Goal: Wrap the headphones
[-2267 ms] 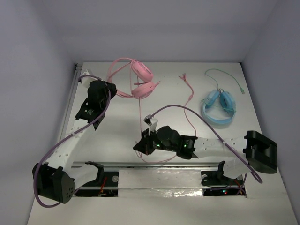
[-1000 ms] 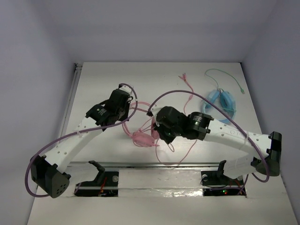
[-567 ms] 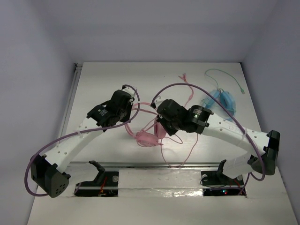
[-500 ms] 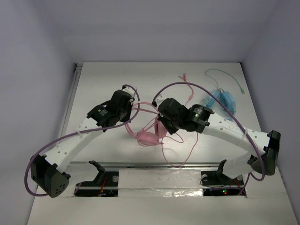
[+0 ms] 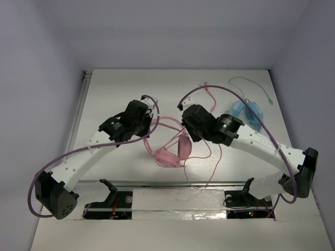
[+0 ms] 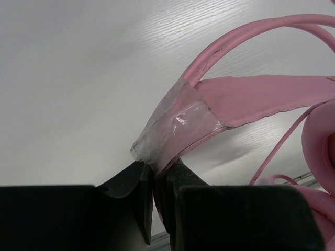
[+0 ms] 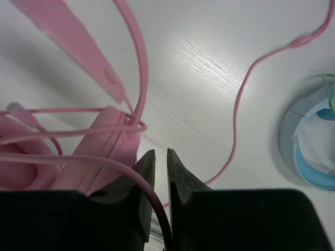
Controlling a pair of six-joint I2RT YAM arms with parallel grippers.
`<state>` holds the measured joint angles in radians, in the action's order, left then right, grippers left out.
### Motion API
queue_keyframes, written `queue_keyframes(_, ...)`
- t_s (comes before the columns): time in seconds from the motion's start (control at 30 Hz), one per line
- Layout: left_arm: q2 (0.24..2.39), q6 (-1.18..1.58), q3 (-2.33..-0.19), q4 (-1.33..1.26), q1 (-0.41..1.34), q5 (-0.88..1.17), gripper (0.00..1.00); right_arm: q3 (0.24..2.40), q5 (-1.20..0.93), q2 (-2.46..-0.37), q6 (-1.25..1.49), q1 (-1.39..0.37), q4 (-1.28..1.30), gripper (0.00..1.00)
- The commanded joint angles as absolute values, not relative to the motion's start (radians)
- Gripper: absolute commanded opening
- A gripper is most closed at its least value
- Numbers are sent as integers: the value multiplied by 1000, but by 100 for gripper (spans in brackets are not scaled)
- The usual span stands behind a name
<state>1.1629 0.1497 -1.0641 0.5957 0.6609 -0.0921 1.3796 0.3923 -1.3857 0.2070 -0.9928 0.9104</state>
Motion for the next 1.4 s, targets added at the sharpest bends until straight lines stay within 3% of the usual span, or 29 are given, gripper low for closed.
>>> queue_keyframes(0.0,1112,147,-1083,529,663,41,0,1353,454,-1318,229,-948,795,22)
queue_keyframes(0.3,1051,205,-1130,466,643,136,0,1161,333,-1184,259,-888,487,28)
queue_keyframes(0.5,1042,248,-1184,423,581,175,0,924,56,-1031,319,-778,146,38)
queue_keyframes(0.63,1040,291,-1210,376,539,250,0,818,-115,-1029,393,-718,-53,38)
queue_keyframes(0.8,1045,331,-1241,339,477,311,0,655,-182,-1031,469,-718,-374,37)
queue_keyframes(0.93,1040,388,-1256,275,401,379,0,600,-230,-1101,500,-709,-546,38)
queue_keyframes(1.1,1063,451,-1313,227,400,388,0,594,-284,-1290,532,-689,-748,50)
queue_keyframes(1.37,1081,503,-1388,203,370,350,0,583,-341,-1492,578,-678,-949,52)
